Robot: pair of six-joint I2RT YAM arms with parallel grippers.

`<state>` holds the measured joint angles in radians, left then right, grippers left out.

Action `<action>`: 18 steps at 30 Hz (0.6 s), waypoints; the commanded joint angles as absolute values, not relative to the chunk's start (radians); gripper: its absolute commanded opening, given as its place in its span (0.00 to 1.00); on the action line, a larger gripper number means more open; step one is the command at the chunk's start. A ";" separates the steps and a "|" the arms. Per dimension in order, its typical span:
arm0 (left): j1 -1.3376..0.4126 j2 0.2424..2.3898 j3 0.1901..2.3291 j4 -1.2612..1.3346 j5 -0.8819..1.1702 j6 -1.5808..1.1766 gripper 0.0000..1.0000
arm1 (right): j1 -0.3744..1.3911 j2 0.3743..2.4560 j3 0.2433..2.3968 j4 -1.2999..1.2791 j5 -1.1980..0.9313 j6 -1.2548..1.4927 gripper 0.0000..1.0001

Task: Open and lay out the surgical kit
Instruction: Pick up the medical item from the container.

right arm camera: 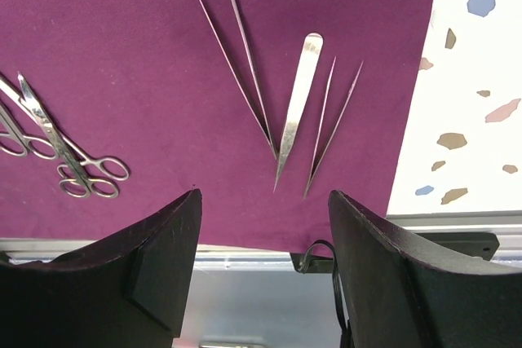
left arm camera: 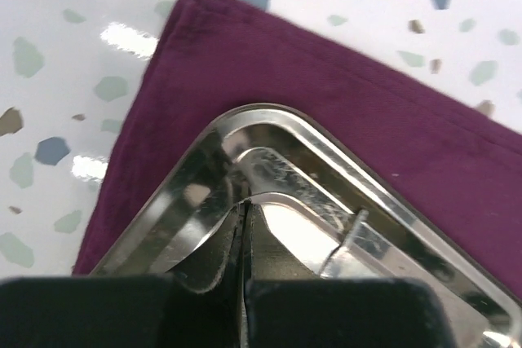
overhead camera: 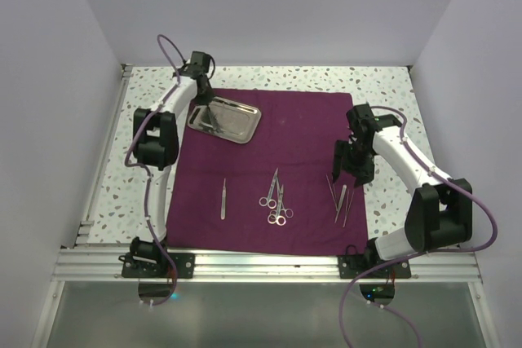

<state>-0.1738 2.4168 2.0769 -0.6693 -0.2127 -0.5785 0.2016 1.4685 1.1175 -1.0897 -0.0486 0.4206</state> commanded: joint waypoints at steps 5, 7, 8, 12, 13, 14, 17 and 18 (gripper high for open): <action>-0.161 2.387 2.218 -0.641 -0.026 -0.535 0.00 | 0.195 1.425 1.121 -1.078 -0.081 0.407 0.67; -0.161 2.370 2.227 -0.638 0.018 -0.519 0.00 | 0.195 1.417 1.120 -1.078 -0.083 0.408 0.67; -0.161 2.362 2.226 -0.635 0.032 -0.502 0.00 | 0.196 1.411 1.120 -1.078 -0.083 0.408 0.67; -0.164 2.269 2.105 -0.611 0.077 -0.439 0.00 | 0.195 1.397 1.114 -1.075 -0.092 0.408 0.67; -0.167 2.203 2.059 -0.600 0.075 -0.427 0.00 | 0.195 1.394 1.109 -1.072 -0.092 0.410 0.67; -0.169 2.166 2.007 -0.575 0.069 -0.407 0.00 | 0.196 1.388 1.106 -1.071 -0.094 0.411 0.67; -0.193 2.021 1.798 -0.545 0.019 -0.382 0.00 | 0.195 1.381 1.092 -1.063 -0.100 0.413 0.67; -0.204 1.985 1.698 -0.538 0.005 -0.376 0.00 | 0.195 1.382 1.085 -1.058 -0.104 0.413 0.67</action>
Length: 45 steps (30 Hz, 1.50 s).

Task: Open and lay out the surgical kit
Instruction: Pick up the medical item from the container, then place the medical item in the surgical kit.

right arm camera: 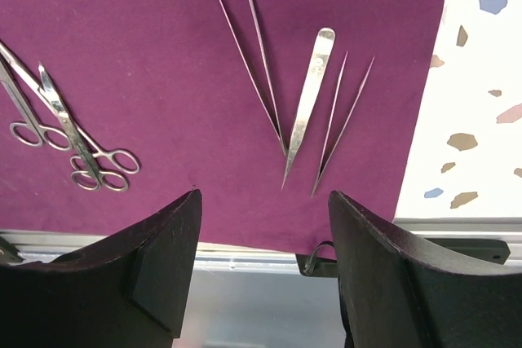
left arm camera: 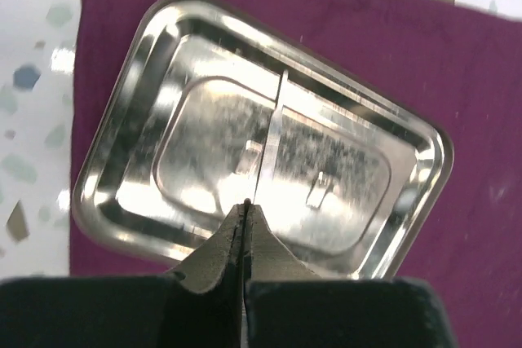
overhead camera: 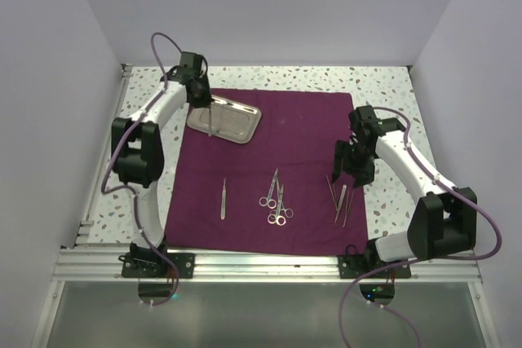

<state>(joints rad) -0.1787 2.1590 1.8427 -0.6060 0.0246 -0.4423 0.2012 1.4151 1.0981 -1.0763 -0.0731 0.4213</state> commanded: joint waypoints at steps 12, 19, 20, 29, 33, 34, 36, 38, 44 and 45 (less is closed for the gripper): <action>-0.494 1.622 1.114 -0.422 -0.101 -0.554 0.00 | 0.193 1.356 1.029 -1.043 -0.144 0.420 0.67; -0.600 1.549 0.996 -0.468 -0.161 -0.633 0.00 | 0.195 1.327 0.996 -1.042 -0.141 0.422 0.67; -0.601 1.542 0.977 -0.472 -0.163 -0.644 0.00 | 0.193 1.324 0.983 -1.042 -0.141 0.423 0.67; -0.603 1.520 1.113 -0.563 -0.262 -0.580 0.49 | 0.193 1.316 0.963 -1.025 -0.143 0.440 0.67; -0.543 1.615 1.238 -0.560 -0.282 -0.502 0.48 | 0.195 1.310 0.983 -1.042 -0.120 0.440 0.67; -0.520 1.637 1.285 -0.551 -0.275 -0.468 0.45 | 0.193 1.309 0.989 -1.045 -0.111 0.439 0.67; -0.450 1.713 1.347 -0.542 -0.249 -0.442 0.42 | 0.193 1.310 1.003 -1.055 -0.100 0.436 0.67; -0.411 1.809 1.446 -0.531 -0.238 -0.397 0.39 | 0.193 1.312 1.015 -1.060 -0.081 0.433 0.67; -0.345 2.136 1.797 -0.566 -0.247 -0.295 0.34 | 0.192 1.333 1.048 -1.077 -0.046 0.426 0.68; -0.336 2.172 1.836 -0.563 -0.236 -0.287 0.34 | 0.192 1.339 1.052 -1.080 -0.040 0.425 0.68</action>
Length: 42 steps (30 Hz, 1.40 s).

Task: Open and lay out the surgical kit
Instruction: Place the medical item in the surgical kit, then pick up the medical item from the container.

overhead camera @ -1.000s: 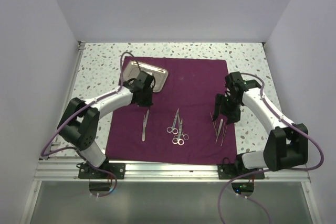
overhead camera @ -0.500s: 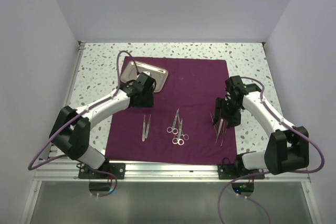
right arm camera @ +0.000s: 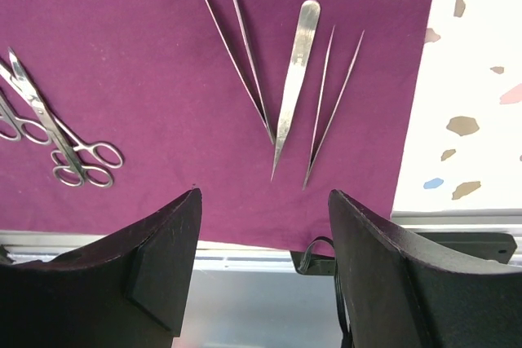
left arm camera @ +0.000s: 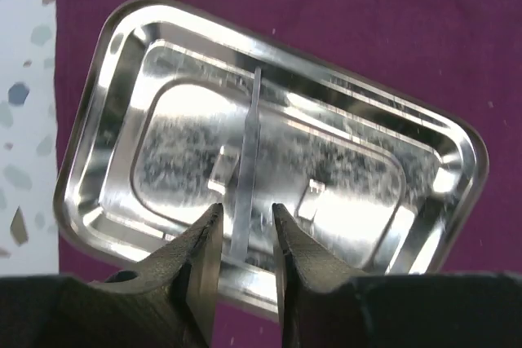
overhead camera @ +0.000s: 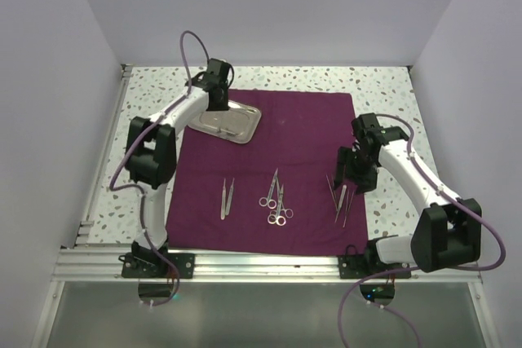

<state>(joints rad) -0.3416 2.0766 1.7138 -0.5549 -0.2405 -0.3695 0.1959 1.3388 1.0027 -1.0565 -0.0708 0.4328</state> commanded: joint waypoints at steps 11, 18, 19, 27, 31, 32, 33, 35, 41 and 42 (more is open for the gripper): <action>-0.275 2.506 2.269 -0.586 -0.167 -0.278 0.36 | 0.187 1.393 1.088 -1.106 -0.012 0.426 0.68; -0.270 2.519 2.267 -0.572 -0.164 -0.262 0.37 | 0.184 1.417 1.095 -1.106 -0.002 0.425 0.68; -0.270 2.514 2.241 -0.569 -0.161 -0.258 0.37 | 0.184 1.425 1.095 -1.106 -0.002 0.425 0.67; -0.270 2.480 2.109 -0.560 -0.126 -0.249 0.31 | 0.183 1.454 1.104 -1.091 -0.006 0.422 0.67; -0.270 2.499 2.105 -0.584 -0.146 -0.261 0.27 | 0.183 1.462 1.108 -1.088 -0.006 0.419 0.67; -0.270 2.508 2.108 -0.589 -0.146 -0.262 0.26 | 0.184 1.462 1.108 -1.088 -0.008 0.419 0.67; -0.268 2.513 2.115 -0.603 -0.143 -0.264 0.23 | 0.183 1.462 1.108 -1.086 -0.008 0.417 0.67; -0.268 2.520 2.123 -0.612 -0.138 -0.265 0.21 | 0.179 1.460 1.109 -1.088 -0.006 0.417 0.68; -0.267 2.520 2.071 -0.632 -0.135 -0.261 0.12 | 0.175 1.453 1.106 -1.089 -0.003 0.416 0.67; -0.265 2.520 2.059 -0.634 -0.135 -0.261 0.10 | 0.173 1.453 1.106 -1.089 -0.003 0.416 0.68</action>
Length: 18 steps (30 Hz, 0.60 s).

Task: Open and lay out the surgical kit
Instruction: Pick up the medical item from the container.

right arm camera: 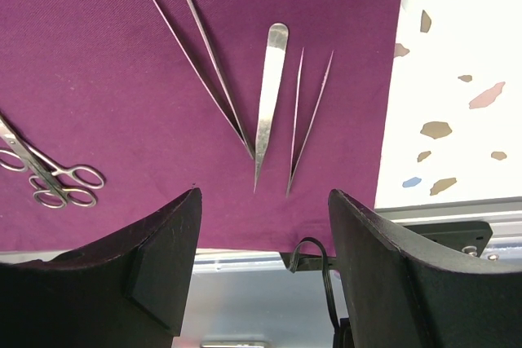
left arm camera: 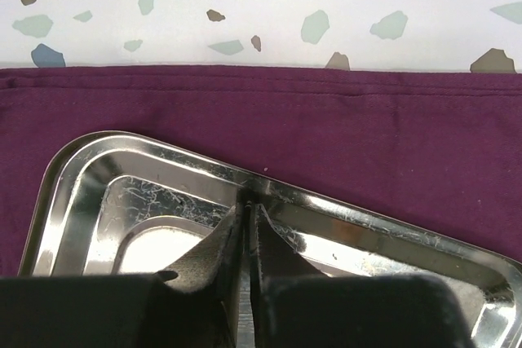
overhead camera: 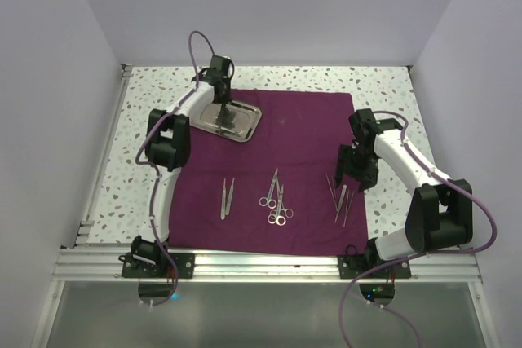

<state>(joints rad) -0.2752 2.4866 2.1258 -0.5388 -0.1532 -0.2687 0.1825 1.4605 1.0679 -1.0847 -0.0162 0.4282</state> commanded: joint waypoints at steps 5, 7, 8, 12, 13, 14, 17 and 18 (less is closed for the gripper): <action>-0.258 2.536 2.060 -0.638 -0.138 -0.261 0.00 | 0.170 1.451 1.106 -1.089 -0.006 0.417 0.68; -0.255 2.548 2.077 -0.640 -0.133 -0.258 0.00 | 0.169 1.447 1.104 -1.089 -0.006 0.420 0.68; -0.252 2.551 2.100 -0.646 -0.123 -0.258 0.00 | 0.170 1.445 1.104 -1.089 -0.008 0.420 0.68; -0.235 2.546 2.154 -0.640 -0.071 -0.267 0.00 | 0.169 1.436 1.100 -1.091 -0.012 0.423 0.67; -0.226 2.533 2.160 -0.637 -0.055 -0.273 0.00 | 0.169 1.433 1.098 -1.091 -0.014 0.425 0.68; -0.221 2.523 2.167 -0.620 -0.011 -0.279 0.00 | 0.170 1.427 1.098 -1.089 -0.015 0.426 0.67; -0.196 2.474 2.158 -0.571 0.078 -0.308 0.00 | 0.170 1.417 1.095 -1.088 -0.021 0.430 0.67; -0.190 2.462 2.155 -0.560 0.093 -0.322 0.00 | 0.170 1.414 1.092 -1.086 -0.025 0.431 0.68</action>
<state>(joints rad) -0.2260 2.4893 2.1464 -0.5491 -0.0147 -0.2844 0.1738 1.4521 1.0679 -1.0847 -0.0170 0.4290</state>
